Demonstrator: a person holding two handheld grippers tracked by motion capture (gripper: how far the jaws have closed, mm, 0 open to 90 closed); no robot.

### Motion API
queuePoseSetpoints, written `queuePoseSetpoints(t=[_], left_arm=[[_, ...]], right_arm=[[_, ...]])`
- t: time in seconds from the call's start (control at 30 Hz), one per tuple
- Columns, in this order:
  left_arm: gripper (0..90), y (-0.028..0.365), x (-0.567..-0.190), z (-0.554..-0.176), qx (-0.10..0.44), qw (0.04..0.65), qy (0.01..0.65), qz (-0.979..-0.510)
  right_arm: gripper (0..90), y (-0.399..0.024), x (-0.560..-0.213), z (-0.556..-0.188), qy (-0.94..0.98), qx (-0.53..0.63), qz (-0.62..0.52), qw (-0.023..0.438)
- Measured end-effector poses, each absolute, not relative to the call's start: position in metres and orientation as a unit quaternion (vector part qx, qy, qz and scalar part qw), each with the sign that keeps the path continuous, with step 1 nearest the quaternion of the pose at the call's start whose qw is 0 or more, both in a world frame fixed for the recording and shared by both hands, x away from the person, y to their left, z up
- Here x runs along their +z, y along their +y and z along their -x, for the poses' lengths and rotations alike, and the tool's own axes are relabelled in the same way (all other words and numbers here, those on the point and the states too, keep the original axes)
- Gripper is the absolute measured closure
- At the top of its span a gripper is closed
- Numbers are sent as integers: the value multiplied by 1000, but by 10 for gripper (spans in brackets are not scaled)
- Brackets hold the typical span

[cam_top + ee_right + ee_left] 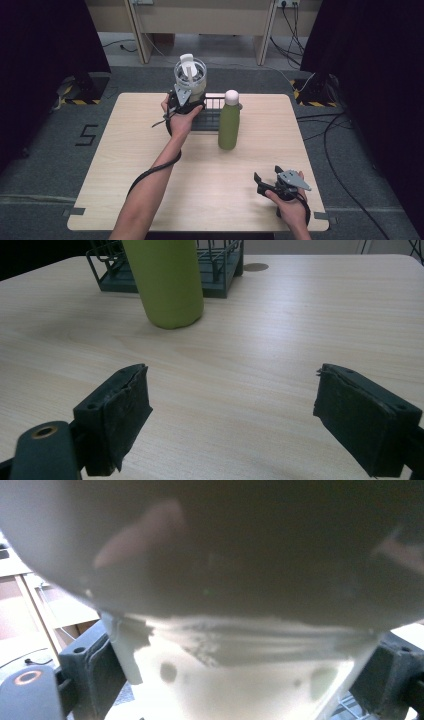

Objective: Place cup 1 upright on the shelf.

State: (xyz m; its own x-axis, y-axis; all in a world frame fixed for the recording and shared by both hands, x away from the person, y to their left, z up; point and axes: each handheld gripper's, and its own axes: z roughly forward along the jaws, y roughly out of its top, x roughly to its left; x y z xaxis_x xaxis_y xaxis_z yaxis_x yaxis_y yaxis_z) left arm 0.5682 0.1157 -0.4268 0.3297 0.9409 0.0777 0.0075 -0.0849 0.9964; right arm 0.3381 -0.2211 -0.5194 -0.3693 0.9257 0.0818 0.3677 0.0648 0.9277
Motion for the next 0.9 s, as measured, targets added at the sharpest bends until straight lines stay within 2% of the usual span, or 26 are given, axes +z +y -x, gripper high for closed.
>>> queuePoseSetpoints(t=[0.9], left_arm=[[99,110,-447,-574,414,528,408,-620]], right_arm=[[143,-221,-520,-338,672,483,-481,288]])
